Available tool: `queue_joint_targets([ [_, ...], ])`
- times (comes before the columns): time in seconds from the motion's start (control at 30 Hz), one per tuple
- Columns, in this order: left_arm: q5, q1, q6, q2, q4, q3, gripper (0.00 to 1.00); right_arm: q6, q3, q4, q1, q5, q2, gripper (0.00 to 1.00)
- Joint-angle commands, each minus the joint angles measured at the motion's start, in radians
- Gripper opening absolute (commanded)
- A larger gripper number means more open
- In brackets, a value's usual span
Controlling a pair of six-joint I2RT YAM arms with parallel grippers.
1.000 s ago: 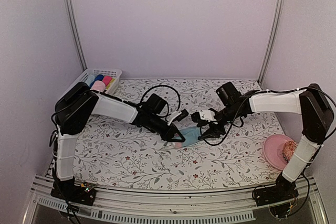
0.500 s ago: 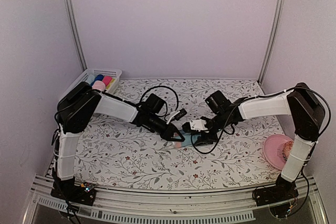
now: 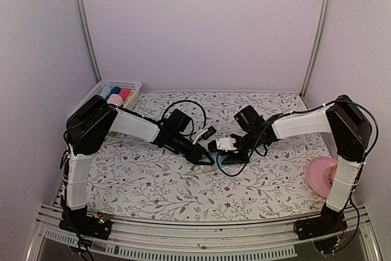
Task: Roll the towels
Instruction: Pick up the towel from the center of the board.
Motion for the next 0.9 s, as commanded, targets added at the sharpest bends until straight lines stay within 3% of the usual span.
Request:
queue_joint_targets([
  [0.0,-0.068,0.009,-0.011,-0.008,-0.114,-0.045,0.47,0.022,0.012,-0.037,0.006,0.074,0.064,0.32],
  [0.3,-0.235,0.009,-0.051,-0.193,-0.095,-0.046,0.63,-0.007,0.024,-0.071,0.009,0.100,0.086,0.23],
  [0.5,-0.283,0.010,-0.038,-0.167,-0.170,0.010,0.76,-0.066,0.021,-0.084,0.008,0.106,0.080,0.23],
  [0.67,-0.199,0.030,-0.032,-0.081,-0.227,0.074,0.78,-0.106,0.032,-0.094,0.008,0.104,0.076,0.23],
  [0.73,-0.142,0.038,-0.031,-0.051,-0.237,0.092,0.85,-0.113,0.029,-0.095,0.007,0.102,0.066,0.23],
  [0.77,-0.119,0.041,-0.030,-0.036,-0.241,0.103,0.96,-0.115,0.025,-0.094,0.007,0.102,0.062,0.23],
  [0.87,-0.068,0.041,-0.017,0.005,-0.288,0.141,0.97,-0.119,0.022,-0.091,0.008,0.107,0.053,0.23],
])
